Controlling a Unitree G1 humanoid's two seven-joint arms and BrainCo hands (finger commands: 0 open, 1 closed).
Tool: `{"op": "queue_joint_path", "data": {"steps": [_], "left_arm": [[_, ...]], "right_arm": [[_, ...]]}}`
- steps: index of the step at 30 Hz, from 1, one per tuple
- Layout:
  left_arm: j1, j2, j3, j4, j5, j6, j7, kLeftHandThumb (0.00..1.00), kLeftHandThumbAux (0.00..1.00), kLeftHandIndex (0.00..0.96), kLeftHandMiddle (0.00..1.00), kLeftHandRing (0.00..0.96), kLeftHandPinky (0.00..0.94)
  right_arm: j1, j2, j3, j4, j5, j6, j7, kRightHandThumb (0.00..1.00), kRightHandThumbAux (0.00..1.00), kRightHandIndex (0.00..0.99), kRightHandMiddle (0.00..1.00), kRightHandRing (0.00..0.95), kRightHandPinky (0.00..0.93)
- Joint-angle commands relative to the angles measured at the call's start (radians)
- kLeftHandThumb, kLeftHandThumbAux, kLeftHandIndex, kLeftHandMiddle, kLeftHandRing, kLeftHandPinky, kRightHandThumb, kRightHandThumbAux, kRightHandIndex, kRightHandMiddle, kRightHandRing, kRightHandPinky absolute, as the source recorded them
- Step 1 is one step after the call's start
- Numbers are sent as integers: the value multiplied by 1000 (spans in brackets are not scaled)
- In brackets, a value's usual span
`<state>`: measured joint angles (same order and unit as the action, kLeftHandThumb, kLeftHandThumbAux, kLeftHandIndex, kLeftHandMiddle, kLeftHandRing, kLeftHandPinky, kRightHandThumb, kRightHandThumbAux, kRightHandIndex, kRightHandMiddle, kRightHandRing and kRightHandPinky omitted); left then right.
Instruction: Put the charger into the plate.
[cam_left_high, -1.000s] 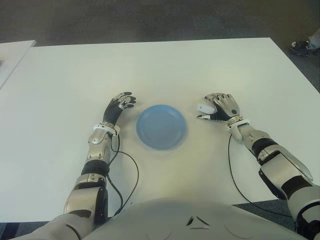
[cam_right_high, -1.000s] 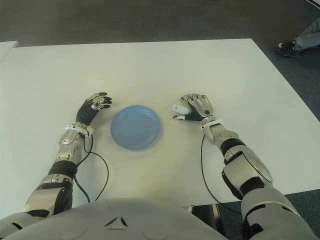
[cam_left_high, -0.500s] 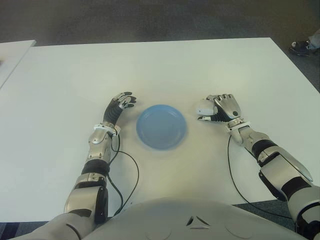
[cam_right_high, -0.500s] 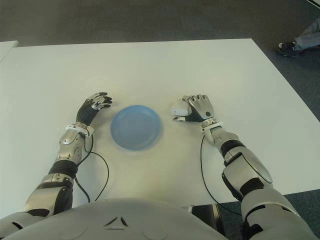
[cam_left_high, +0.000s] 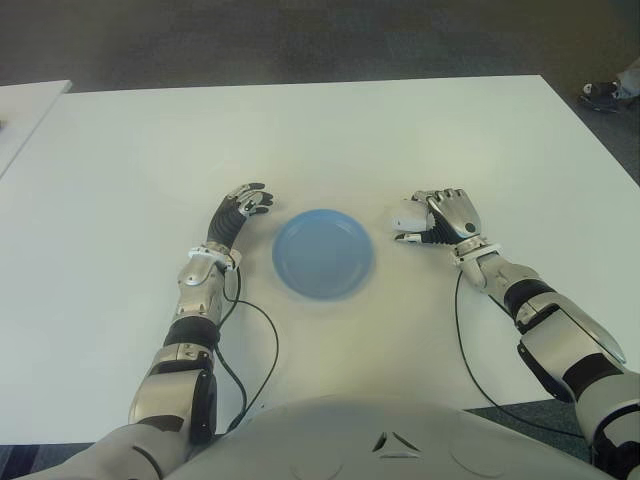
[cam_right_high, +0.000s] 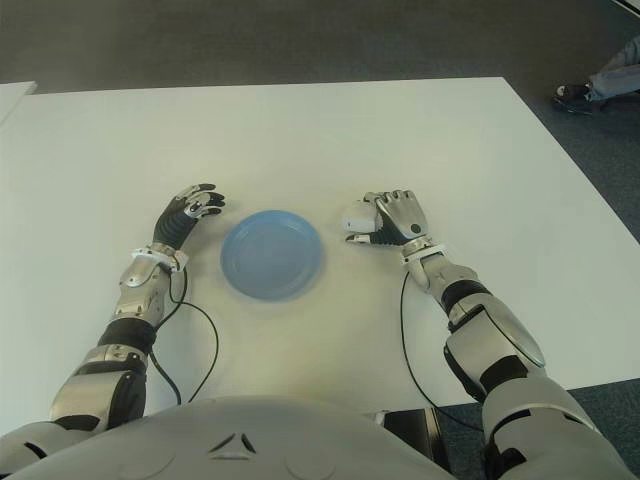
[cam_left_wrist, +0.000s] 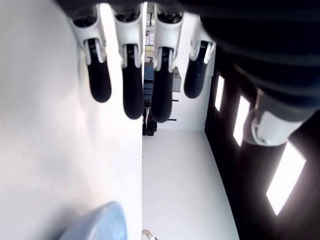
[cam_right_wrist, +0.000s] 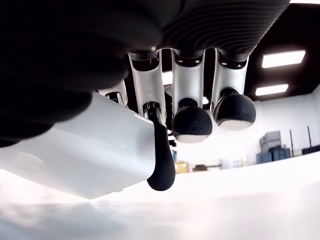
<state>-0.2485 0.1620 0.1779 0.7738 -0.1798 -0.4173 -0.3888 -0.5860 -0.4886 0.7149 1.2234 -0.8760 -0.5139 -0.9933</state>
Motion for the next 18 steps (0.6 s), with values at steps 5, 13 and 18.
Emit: {"op": "queue_joint_path", "data": {"steps": [5, 13, 18], "left_arm": [[9, -6, -9, 27, 15, 33, 22, 0, 519, 288, 375, 355, 317], [8, -3, -14, 32, 24, 24, 23, 0, 524, 287, 374, 349, 307], [5, -3, -15, 37, 25, 22, 21, 0, 527, 288, 375, 348, 307]], "right_arm": [[67, 43, 17, 19, -12, -25, 14, 627, 726, 773, 873, 872, 861], [66, 42, 10, 16, -4, -41, 16, 591, 727, 752, 865, 863, 847], [64, 44, 4, 15, -2, -43, 14, 577, 727, 748, 862, 858, 842]]}}
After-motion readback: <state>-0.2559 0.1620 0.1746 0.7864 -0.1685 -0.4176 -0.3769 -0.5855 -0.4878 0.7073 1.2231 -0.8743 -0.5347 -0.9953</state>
